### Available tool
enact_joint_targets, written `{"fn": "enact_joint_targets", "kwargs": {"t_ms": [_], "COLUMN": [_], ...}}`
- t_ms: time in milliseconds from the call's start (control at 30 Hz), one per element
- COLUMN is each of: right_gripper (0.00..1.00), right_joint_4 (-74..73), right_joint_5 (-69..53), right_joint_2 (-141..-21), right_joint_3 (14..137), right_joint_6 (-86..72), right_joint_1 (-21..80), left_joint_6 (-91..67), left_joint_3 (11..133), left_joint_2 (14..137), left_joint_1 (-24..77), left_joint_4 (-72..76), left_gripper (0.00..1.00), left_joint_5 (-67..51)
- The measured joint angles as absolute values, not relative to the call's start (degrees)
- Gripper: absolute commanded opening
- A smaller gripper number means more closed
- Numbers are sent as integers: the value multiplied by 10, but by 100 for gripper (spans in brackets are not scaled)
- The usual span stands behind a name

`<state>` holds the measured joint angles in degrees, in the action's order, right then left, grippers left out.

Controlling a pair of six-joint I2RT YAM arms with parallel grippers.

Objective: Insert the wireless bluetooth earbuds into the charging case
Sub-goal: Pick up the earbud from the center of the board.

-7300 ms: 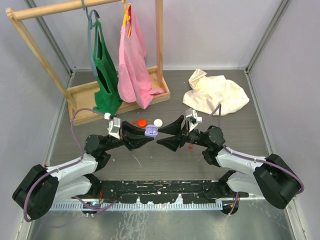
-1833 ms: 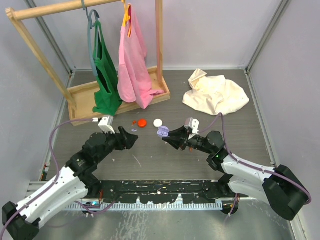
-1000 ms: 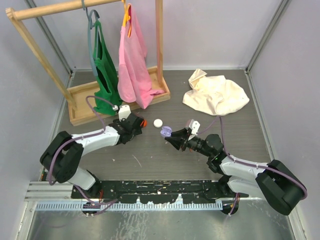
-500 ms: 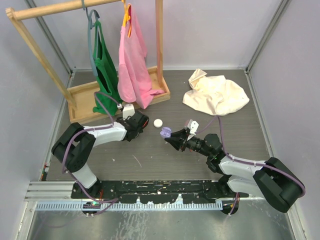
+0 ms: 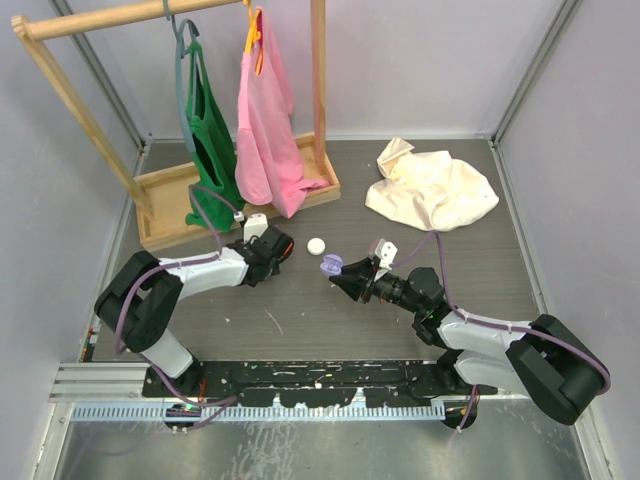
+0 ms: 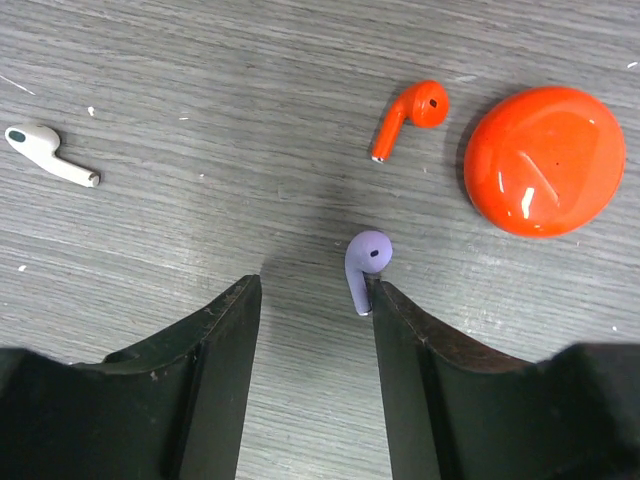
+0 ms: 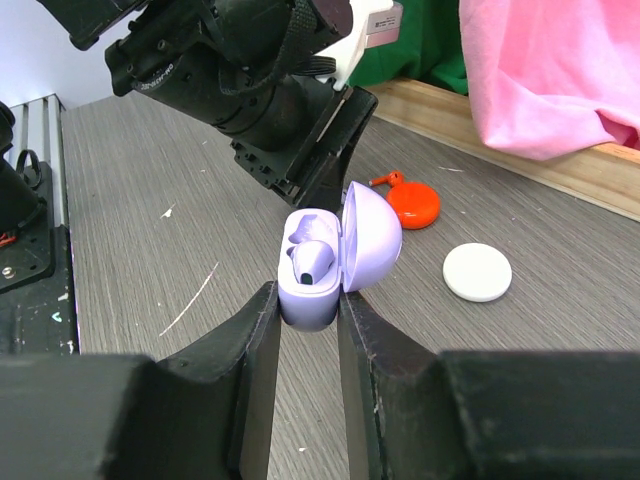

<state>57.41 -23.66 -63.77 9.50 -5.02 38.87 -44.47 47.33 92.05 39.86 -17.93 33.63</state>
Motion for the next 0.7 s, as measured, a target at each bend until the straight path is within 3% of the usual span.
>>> {"fn": "enact_joint_targets", "kwargs": {"t_ms": [700], "right_gripper": [1], "right_joint_4": [563], "right_joint_5": [-236], "right_joint_2": [-637], "right_joint_3": [95], "right_joint_6": [-47], "right_joint_1": [389], "left_joint_6": [-380], "left_joint_3": [488], "left_joint_2": [889], "left_joint_1": [369], "left_joint_4": [-187], "left_gripper": [40], "left_joint_5": [264]}}
